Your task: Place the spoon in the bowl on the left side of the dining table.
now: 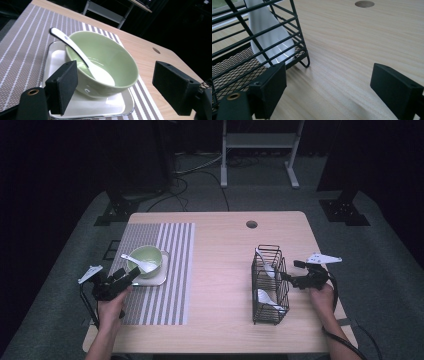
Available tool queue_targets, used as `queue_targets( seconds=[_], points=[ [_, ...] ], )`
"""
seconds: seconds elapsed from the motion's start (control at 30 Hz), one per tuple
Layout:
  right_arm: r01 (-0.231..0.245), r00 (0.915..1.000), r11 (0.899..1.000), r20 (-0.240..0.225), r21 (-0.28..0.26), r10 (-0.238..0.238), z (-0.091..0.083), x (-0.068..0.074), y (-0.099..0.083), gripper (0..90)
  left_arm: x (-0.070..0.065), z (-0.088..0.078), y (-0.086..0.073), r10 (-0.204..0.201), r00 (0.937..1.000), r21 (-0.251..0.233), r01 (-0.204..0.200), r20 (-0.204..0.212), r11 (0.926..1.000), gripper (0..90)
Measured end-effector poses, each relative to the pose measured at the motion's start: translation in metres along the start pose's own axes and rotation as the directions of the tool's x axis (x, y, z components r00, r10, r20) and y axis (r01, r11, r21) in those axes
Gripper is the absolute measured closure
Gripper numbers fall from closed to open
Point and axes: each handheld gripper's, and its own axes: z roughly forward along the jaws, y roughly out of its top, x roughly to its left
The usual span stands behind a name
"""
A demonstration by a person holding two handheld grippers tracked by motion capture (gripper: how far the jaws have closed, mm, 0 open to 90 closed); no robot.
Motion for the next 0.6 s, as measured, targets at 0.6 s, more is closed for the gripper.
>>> queue_targets(
  seconds=[0.6],
  points=[
    [0.000, 1.0000, 1.000, -0.001, -0.001, 0.000, 0.000, 0.000, 0.000, 12.3, -0.031, 0.006, -0.009, 0.083, 0.9958, 0.042, -0.085, 0.038, 0.9955, 9.9]
  ],
)
